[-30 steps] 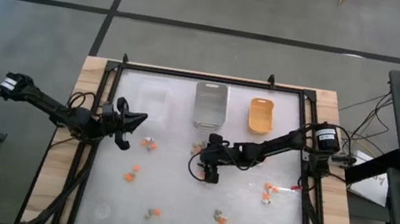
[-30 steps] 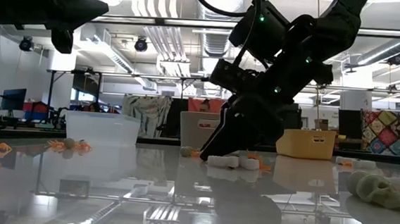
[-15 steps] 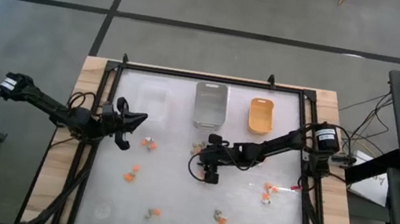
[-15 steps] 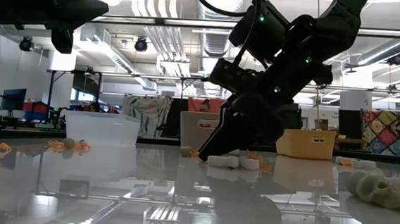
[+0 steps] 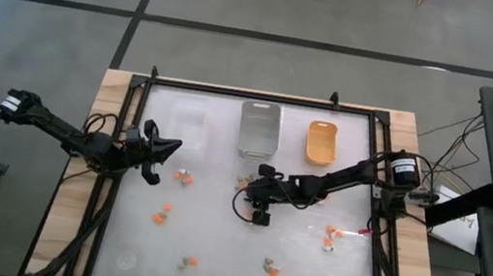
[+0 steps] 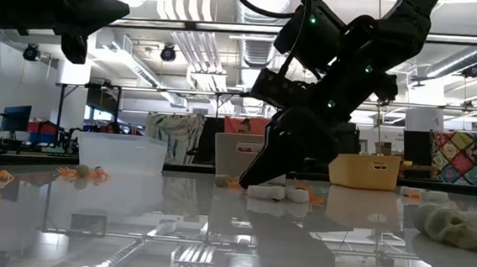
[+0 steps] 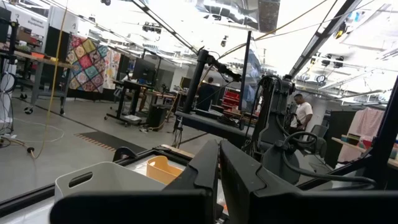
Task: Sort Halloween decoration
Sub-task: Put the white skeleton toy into the gray bin
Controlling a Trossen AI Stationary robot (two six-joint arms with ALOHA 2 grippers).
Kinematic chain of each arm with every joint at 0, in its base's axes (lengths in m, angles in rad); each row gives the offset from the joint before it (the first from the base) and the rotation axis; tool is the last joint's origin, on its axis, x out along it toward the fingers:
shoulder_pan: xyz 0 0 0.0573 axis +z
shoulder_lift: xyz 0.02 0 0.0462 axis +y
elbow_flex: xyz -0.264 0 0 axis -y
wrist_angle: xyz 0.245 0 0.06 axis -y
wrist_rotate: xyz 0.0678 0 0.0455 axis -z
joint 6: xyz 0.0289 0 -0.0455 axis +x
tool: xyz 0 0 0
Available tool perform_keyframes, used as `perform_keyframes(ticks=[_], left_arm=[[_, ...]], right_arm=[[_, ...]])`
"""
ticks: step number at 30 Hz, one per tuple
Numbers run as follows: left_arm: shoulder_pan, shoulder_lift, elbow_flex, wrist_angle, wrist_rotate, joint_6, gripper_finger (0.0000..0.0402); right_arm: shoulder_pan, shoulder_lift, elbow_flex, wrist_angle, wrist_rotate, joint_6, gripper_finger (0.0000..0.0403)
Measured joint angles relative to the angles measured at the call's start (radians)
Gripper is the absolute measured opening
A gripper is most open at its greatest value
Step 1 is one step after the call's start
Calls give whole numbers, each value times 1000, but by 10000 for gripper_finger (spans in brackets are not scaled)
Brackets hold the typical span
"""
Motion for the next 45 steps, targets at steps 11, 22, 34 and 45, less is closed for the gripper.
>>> perform_keyframes(ticks=[11,22,34,45], left_arm=[[0,0,0,0,0,0,0],[0,0,0,0,0,0,0],[0,0,0,0,0,0,0],[0,3,0,8,0,0,0]], right_arm=[[0,-19,0,-2,-3,12,36],[0,-29,0,-14,-10,49,9],[-6,-131,0,-11,-27,109,8],[-125,-263,0,40,0,69,8]])
